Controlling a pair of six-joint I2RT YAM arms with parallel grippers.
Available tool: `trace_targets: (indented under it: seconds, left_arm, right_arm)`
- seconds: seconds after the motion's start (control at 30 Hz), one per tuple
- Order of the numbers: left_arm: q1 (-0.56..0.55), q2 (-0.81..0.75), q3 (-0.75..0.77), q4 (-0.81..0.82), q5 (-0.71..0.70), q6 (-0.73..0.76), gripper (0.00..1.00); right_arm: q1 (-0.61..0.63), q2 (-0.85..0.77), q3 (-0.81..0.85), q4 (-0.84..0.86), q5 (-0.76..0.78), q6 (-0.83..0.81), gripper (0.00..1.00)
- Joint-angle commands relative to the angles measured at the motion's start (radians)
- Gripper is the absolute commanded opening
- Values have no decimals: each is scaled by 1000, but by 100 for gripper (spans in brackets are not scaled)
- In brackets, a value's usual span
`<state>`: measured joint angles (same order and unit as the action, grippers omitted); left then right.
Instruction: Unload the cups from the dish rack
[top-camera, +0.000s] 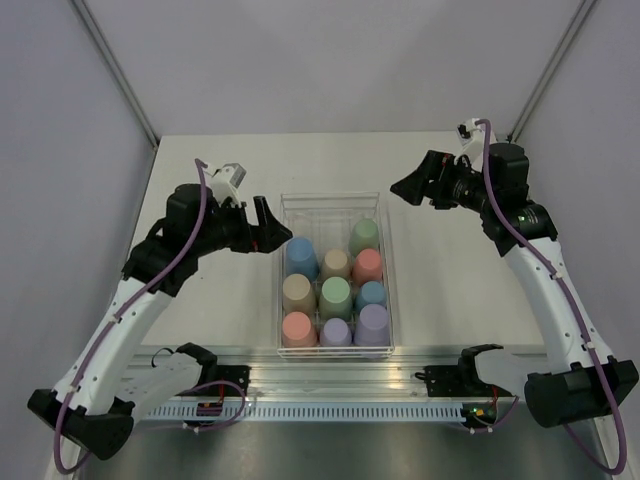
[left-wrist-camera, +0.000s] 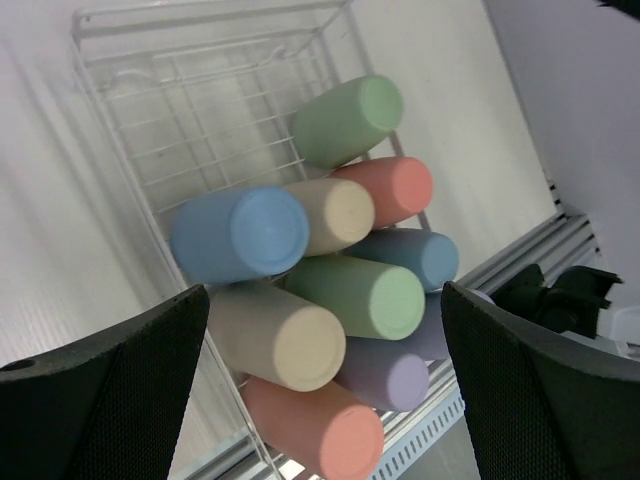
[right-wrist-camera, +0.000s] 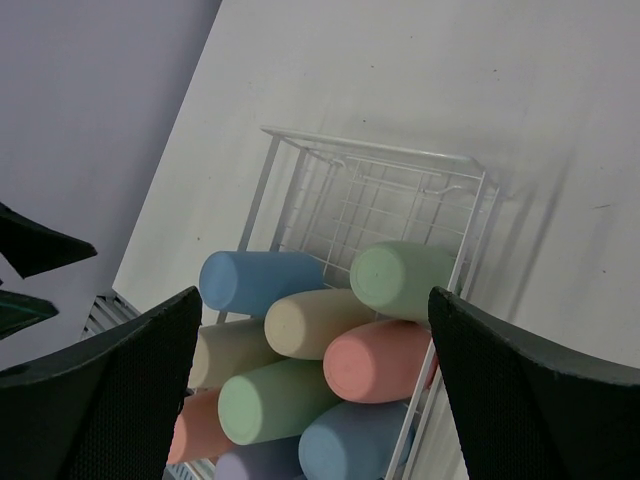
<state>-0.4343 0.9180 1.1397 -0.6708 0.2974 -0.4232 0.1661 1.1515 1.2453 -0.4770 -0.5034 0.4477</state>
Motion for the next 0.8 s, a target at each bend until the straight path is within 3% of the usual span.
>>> trace_targets:
  seconds: [0.0, 0.5, 0.77]
  left_arm:
    - [-4, 71, 32, -78, -101, -17, 100]
    - [-75, 231, -14, 34, -161, 40, 100]
    - [-132, 349, 14, 57, -282, 60, 100]
  right_arm:
    - [1, 7, 6, -6, 5, 2, 98]
    - [3, 39, -20, -21, 37, 3, 98]
    - [3, 22, -30, -41, 66, -9, 98]
